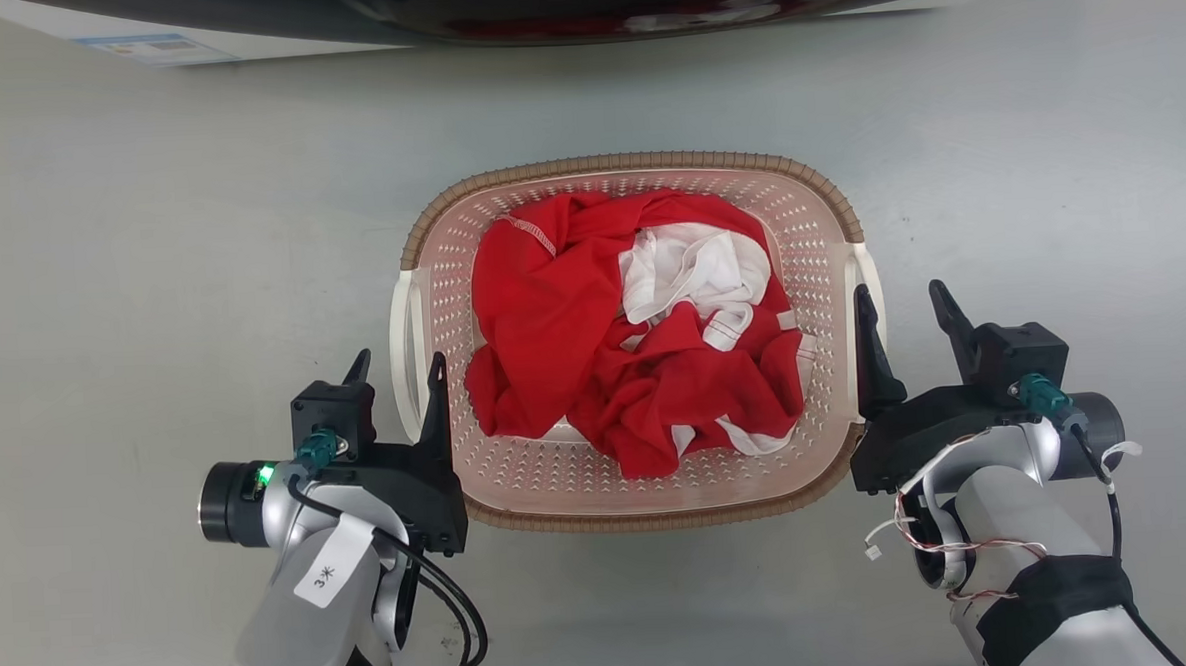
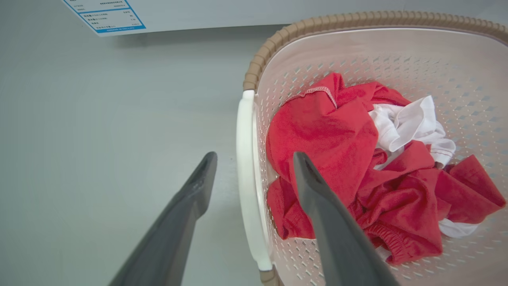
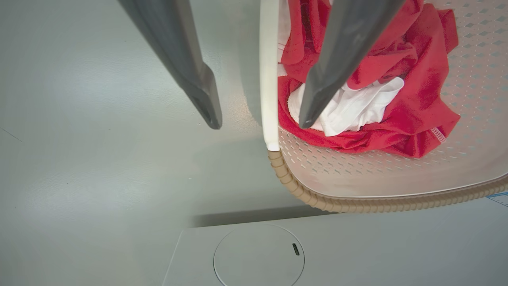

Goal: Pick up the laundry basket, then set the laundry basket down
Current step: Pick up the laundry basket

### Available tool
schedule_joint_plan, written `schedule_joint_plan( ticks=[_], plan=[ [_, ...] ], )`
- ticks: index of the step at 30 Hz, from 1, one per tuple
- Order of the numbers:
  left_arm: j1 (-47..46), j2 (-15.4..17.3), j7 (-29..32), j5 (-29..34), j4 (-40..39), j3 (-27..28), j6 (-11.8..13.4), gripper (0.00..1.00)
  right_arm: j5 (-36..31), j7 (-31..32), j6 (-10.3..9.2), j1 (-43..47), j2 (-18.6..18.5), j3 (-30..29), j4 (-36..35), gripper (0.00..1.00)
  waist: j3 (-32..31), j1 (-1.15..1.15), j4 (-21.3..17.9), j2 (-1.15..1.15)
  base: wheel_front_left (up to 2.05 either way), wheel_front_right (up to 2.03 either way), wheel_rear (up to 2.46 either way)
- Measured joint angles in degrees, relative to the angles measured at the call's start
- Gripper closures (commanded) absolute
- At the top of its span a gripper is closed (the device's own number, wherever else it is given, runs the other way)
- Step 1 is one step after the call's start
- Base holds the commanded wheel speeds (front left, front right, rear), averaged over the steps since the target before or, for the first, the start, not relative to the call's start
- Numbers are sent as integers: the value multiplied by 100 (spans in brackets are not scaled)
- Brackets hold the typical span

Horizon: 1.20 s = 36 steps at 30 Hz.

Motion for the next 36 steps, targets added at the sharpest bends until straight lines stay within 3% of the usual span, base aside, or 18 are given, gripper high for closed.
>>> schedule_joint_plan(
  ticks=[36],
  plan=[
    [-758,-8,330,-1198,735,-1193,-88,0,270,0,-7,-738,-25,337,1080,0,620,0,169,-1,0,0,0]
  ],
)
